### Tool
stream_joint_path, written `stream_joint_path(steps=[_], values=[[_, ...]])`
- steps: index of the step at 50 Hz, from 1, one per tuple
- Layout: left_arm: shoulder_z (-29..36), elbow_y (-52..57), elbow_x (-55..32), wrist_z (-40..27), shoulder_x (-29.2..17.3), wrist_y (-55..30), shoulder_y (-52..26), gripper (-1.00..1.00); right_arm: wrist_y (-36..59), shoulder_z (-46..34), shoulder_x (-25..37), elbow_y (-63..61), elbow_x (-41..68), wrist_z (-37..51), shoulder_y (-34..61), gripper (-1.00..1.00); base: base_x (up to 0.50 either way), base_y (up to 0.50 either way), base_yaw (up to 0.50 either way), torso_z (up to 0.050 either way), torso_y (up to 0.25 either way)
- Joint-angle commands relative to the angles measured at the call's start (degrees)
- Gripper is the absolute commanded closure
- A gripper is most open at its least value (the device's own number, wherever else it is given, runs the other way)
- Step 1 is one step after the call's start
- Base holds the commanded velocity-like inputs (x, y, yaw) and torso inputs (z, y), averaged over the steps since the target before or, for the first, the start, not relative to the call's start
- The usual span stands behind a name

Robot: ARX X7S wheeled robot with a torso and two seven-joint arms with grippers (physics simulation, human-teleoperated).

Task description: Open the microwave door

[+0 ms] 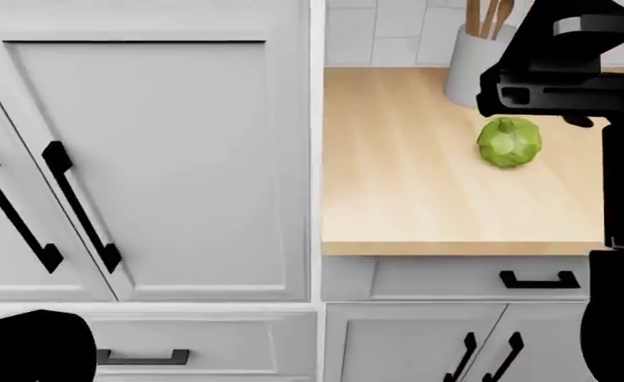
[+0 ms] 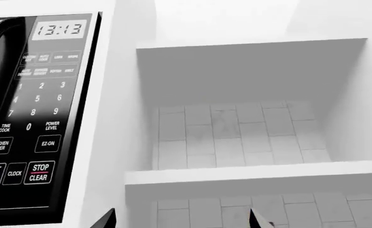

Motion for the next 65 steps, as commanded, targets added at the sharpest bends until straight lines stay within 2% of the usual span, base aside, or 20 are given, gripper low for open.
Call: stream_joint_path(steps=[1, 6, 13, 19, 25, 31, 48, 65], values=[[0.78, -0.42, -1.24, -1.38, -1.34, 0.91, -0.35, -1.00, -1.06, -0.86, 0.56, 0.25, 0.70, 0.60, -0.25, -1.00, 0.50, -0.09, 0.00, 0.000, 0.000], [0.87, -0.35, -2.37, -2.24, -1.89, 0.52, -1.30, -1.00, -1.18, -0.75, 0.90, -0.08, 1.48, 1.19, -0.26, -1.00, 0.50, -0.09, 0.00, 0.000, 0.000], [0.61, -0.91, -3.68, -3.10, -2.51, 0.08, -2.90, -1.00, -2.11, -0.64, 1.40, -0.12, 1.78, 1.72, -0.56, -1.00, 0.00, 0.00, 0.00, 0.000, 0.000], [1.82, -9.39, -3.76, -2.67, -4.33, -2.55, -12.37, -1.00, -2.97, -0.96, 1.70, -0.06, 1.71, 2.02, -1.21, -1.00, 0.00, 0.00, 0.00, 0.000, 0.000], [7.41, -24.10, 1.62, 0.46, -6.69, 2.79, -20.97, -1.00, -3.25, -1.13, 2.14, 0.13, 2.21, 2.40, -1.12, -1.00, 0.00, 0.00, 0.00, 0.000, 0.000], [12.77, -36.25, 6.38, 4.02, -7.95, 9.05, -25.73, -1.00, -3.61, -1.74, 2.39, 0.47, 2.40, 2.70, -1.13, -1.00, 0.00, 0.00, 0.00, 0.000, 0.000], [23.21, -58.53, 15.60, 11.40, -7.82, 24.40, -29.93, -1.00, -4.22, -2.81, 3.33, 0.66, 3.25, 3.92, -0.43, -1.00, 0.00, 0.00, 0.00, 0.000, 0.000], [28.66, -71.86, 20.32, 14.76, -5.86, 33.00, -32.02, -1.00, -5.28, -3.33, 4.32, 1.15, 3.84, 4.65, -0.27, -1.00, 0.00, 0.00, 0.00, 0.000, 0.000]])
